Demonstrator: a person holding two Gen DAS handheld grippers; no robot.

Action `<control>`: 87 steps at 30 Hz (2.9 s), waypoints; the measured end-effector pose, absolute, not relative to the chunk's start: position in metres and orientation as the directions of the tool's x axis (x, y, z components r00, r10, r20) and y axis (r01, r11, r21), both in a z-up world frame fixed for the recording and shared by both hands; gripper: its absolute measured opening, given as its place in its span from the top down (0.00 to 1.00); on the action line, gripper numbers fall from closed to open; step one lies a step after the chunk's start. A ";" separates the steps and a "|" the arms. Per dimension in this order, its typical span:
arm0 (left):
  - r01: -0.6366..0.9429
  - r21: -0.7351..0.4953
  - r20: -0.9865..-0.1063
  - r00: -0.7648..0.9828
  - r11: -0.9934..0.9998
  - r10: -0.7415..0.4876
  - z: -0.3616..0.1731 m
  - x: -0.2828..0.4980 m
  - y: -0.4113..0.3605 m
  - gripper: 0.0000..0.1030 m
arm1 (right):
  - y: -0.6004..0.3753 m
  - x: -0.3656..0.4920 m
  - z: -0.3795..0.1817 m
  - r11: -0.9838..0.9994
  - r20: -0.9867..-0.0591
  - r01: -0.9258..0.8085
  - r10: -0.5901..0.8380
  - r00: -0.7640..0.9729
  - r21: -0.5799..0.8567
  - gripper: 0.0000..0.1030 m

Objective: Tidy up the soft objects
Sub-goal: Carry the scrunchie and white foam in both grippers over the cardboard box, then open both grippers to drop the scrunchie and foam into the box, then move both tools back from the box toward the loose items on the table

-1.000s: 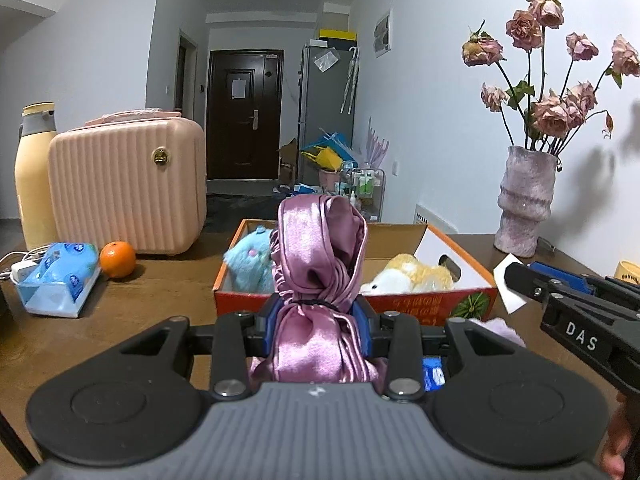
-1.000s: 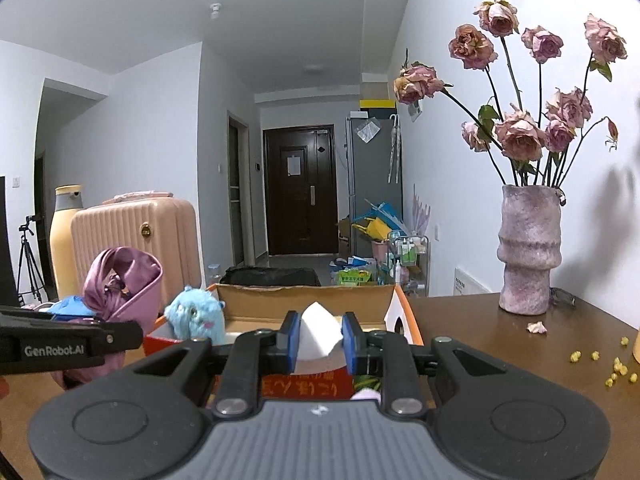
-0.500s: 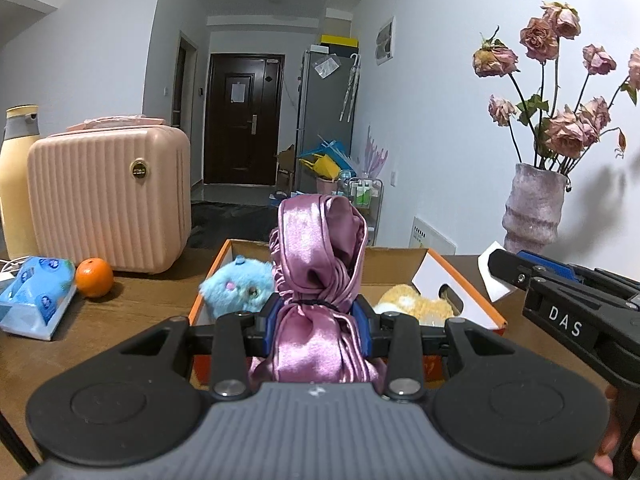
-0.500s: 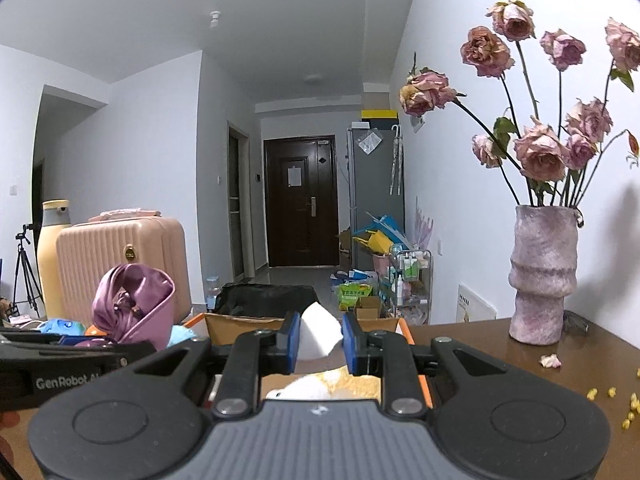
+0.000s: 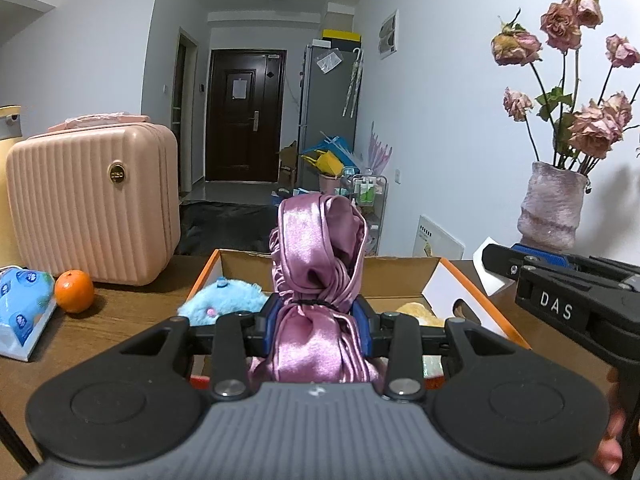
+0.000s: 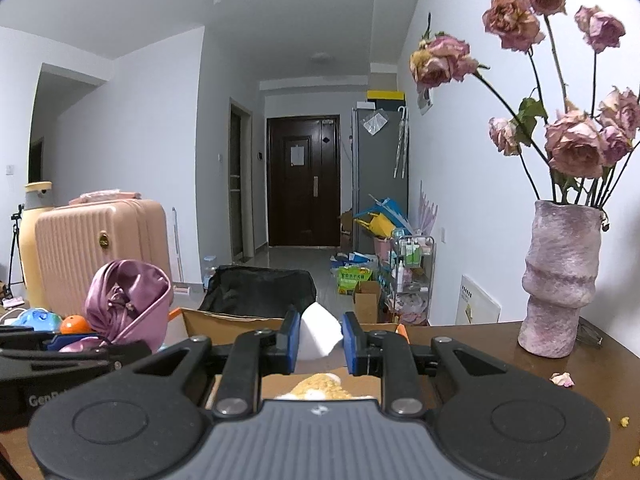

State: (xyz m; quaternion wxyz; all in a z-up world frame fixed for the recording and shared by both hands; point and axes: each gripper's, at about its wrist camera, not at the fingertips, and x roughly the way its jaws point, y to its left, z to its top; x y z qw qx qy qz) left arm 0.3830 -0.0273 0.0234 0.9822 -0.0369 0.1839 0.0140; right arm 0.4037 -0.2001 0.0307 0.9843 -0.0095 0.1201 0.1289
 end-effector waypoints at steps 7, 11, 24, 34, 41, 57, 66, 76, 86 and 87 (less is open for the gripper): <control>-0.036 -0.054 -0.382 0.924 0.998 0.012 0.017 0.410 -0.031 0.64 | -0.202 0.438 0.031 0.968 -0.285 -0.252 0.246 0.926 0.016 0.79; -0.035 -0.050 -0.387 0.922 0.998 0.013 0.015 0.425 -0.032 0.64 | -0.202 0.453 0.029 0.968 -0.310 -0.251 0.240 0.920 0.007 0.79; -0.031 -0.027 -0.416 0.909 0.999 0.017 0.007 0.464 -0.033 0.64 | -0.197 0.494 0.020 0.963 -0.390 -0.267 0.237 0.890 -0.023 0.79; -0.040 -0.048 -0.450 0.893 0.998 0.015 -0.001 0.476 -0.028 0.61 | -0.192 0.501 0.007 0.962 -0.440 -0.268 0.223 0.870 -0.043 0.60; -0.091 -0.038 -0.408 0.910 0.995 0.068 0.001 0.470 -0.025 0.19 | -0.198 0.504 0.005 0.973 -0.441 -0.230 0.191 0.877 -0.035 0.04; -0.173 -0.065 -0.379 0.915 0.983 0.136 0.006 0.461 -0.019 0.00 | -0.202 0.502 0.008 0.978 -0.442 -0.206 0.173 0.880 -0.027 0.00; -0.165 -0.068 -0.363 0.923 0.984 0.129 0.008 0.440 -0.020 0.00 | -0.211 0.480 0.011 0.980 -0.434 -0.197 0.173 0.884 -0.011 0.00; -0.165 -0.065 -0.356 0.925 0.984 0.131 0.008 0.408 -0.019 0.00 | -0.217 0.442 0.012 0.981 -0.418 -0.193 0.176 0.891 0.001 0.00; -0.162 -0.072 -0.373 0.919 0.984 0.124 0.003 0.374 -0.012 0.00 | -0.224 0.400 0.011 0.983 -0.414 -0.185 0.174 0.893 0.015 0.00; -0.162 -0.074 -0.375 0.919 0.984 0.123 0.002 0.370 -0.011 0.00 | -0.224 0.396 0.010 0.983 -0.413 -0.185 0.175 0.894 0.017 0.00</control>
